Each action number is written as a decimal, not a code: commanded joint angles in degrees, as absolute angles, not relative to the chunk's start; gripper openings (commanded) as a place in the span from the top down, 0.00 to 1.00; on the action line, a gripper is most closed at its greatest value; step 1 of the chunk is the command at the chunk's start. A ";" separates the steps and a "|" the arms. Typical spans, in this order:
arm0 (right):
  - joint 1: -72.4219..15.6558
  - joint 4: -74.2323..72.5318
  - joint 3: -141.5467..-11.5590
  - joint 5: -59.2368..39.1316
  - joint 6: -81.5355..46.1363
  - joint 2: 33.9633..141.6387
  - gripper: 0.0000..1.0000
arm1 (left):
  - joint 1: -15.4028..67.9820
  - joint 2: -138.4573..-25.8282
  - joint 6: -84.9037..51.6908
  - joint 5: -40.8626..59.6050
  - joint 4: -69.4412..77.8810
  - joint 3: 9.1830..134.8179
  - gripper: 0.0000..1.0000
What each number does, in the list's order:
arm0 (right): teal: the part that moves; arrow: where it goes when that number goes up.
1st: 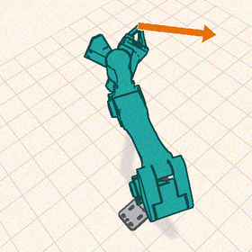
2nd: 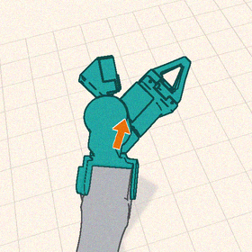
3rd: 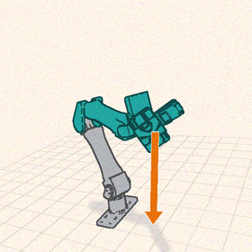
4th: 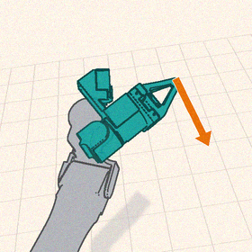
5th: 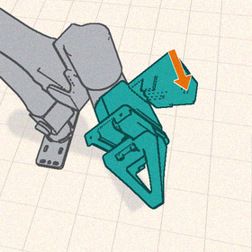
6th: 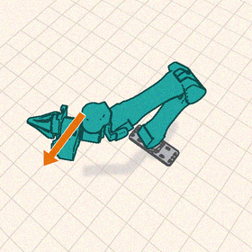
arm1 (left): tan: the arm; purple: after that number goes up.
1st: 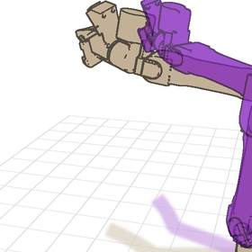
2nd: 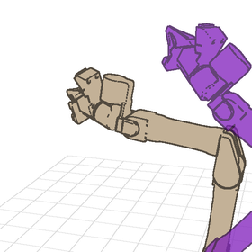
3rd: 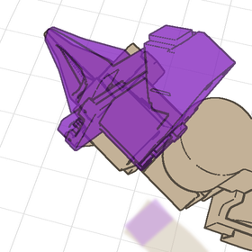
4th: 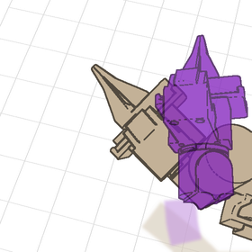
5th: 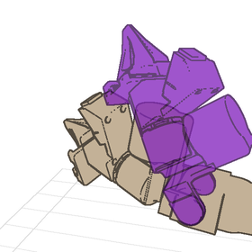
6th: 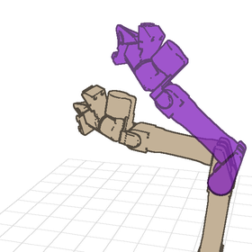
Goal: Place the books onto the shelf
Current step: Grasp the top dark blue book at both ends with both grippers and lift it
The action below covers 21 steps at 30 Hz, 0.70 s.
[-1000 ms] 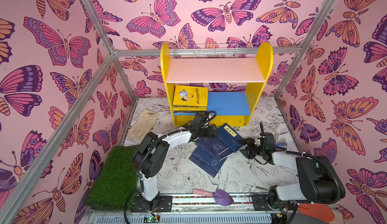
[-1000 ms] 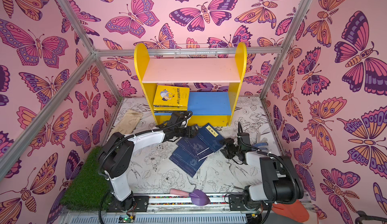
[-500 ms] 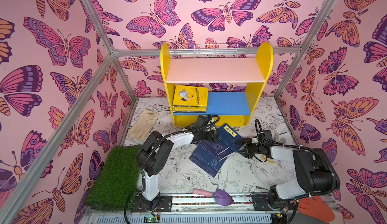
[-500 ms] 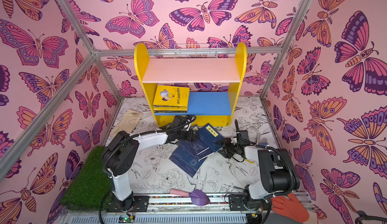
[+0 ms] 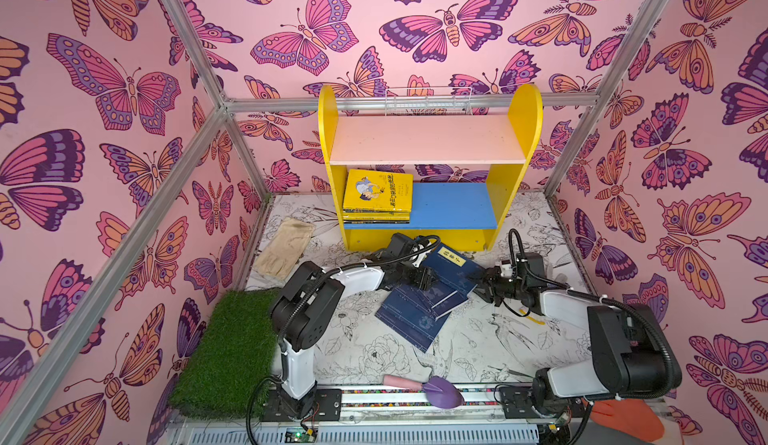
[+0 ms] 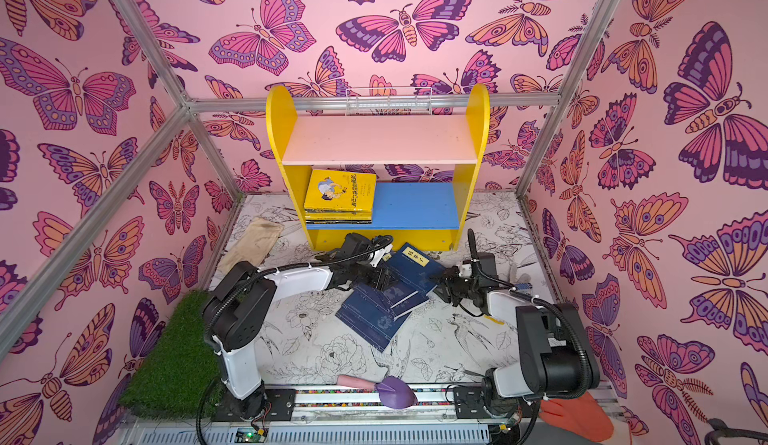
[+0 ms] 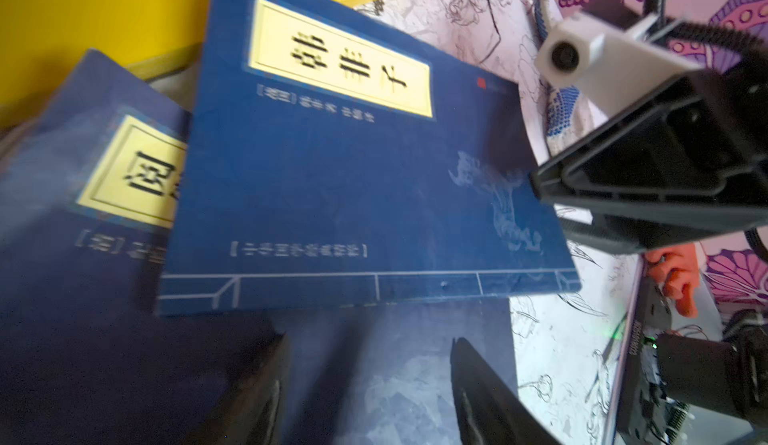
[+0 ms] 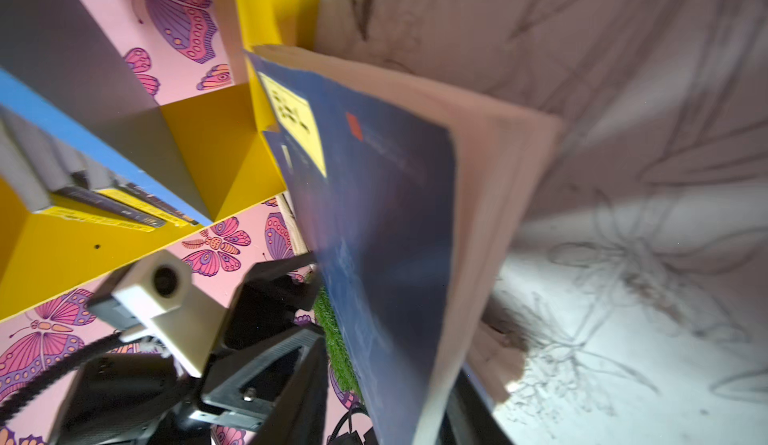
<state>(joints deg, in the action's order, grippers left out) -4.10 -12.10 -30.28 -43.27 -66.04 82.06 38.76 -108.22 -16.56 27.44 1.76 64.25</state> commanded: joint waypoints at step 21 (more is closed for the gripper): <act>-3.96 2.75 -41.55 -56.22 -41.24 71.74 1.00 | 24.77 -87.08 -42.98 39.74 25.99 42.26 0.12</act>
<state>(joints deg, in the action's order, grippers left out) -4.10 0.99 -39.68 -48.45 -47.16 72.69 26.17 -88.33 -33.26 33.30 16.71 44.86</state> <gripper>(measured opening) 0.088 0.874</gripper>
